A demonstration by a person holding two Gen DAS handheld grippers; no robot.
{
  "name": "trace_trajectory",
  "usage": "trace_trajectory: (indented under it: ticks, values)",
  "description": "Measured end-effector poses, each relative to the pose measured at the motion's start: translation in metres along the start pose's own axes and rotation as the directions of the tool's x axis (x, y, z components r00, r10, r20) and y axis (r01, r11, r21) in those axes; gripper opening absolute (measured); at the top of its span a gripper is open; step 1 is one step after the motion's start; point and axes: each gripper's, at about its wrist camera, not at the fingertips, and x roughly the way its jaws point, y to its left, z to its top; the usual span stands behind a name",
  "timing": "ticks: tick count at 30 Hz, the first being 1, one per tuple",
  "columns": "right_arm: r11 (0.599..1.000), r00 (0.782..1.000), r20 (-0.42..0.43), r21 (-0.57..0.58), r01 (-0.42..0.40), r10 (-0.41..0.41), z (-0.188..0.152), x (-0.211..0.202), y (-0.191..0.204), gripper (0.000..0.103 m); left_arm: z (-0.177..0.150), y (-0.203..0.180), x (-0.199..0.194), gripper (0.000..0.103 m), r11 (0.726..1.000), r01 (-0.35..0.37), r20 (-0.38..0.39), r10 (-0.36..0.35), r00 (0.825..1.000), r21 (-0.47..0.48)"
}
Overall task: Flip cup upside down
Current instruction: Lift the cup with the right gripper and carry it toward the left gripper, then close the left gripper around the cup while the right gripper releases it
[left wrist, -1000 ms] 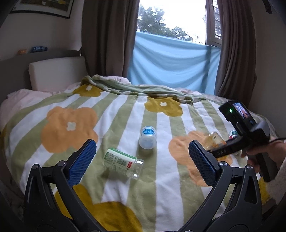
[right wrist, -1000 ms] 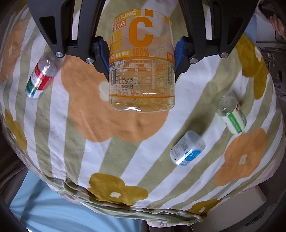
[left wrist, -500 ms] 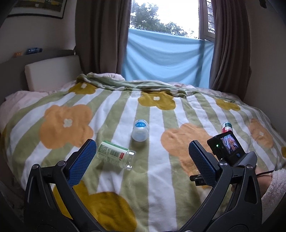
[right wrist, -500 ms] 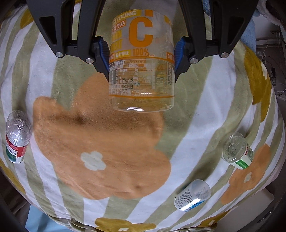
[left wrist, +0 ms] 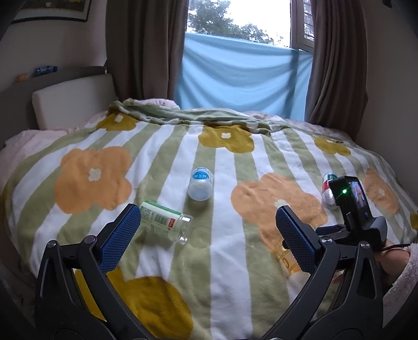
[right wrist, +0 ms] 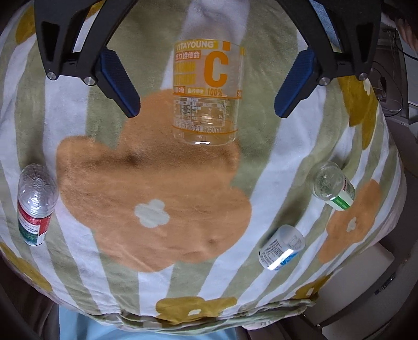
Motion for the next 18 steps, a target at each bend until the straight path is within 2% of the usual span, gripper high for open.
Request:
trace_trajectory:
  ticks: [4, 7, 9, 11, 13, 15, 18]
  values:
    - [1.000, 0.993, 0.120, 0.014, -0.008, 0.007, -0.007, -0.047, -0.010, 0.103, 0.018, -0.014, 0.004, 0.103, 0.999, 0.034, -0.028, -0.034, 0.999, -0.003]
    - [0.999, 0.967, 0.254, -0.013, -0.034, 0.036, -0.017, -0.089, -0.018, 0.103, 0.038, -0.030, 0.006, 0.103, 1.000, 0.029, -0.034, -0.029, 0.999, 0.000]
    - [0.999, 0.951, 0.309, -0.047, 0.004, 0.011, -0.026, -0.110, -0.022, 0.103, 0.052, -0.044, 0.013, 0.103, 0.999, 0.030, -0.092, -0.029, 0.995, 0.012]
    - [0.994, 0.939, 0.341, -0.081, 0.078, -0.046, -0.036, -0.123, -0.024, 0.103, 0.063, -0.063, 0.026, 0.103, 0.996, 0.067, -0.178, -0.056, 0.983, 0.057]
    - [0.988, 0.914, 0.398, -0.090, 0.126, -0.080, -0.050, -0.134, -0.029, 0.103, 0.066, -0.083, 0.037, 0.103, 0.992, 0.061, -0.224, -0.034, 0.974, 0.112]
    - [0.988, 0.887, 0.453, -0.073, 0.140, -0.092, -0.063, -0.143, -0.036, 0.103, 0.065, -0.103, 0.051, 0.103, 0.985, 0.063, -0.280, -0.016, 0.960, 0.160]
    - [0.993, 0.867, 0.492, -0.047, 0.107, -0.071, -0.078, -0.152, -0.050, 0.103, 0.054, -0.126, 0.075, 0.103, 0.982, 0.093, -0.368, -0.025, 0.929, 0.167]
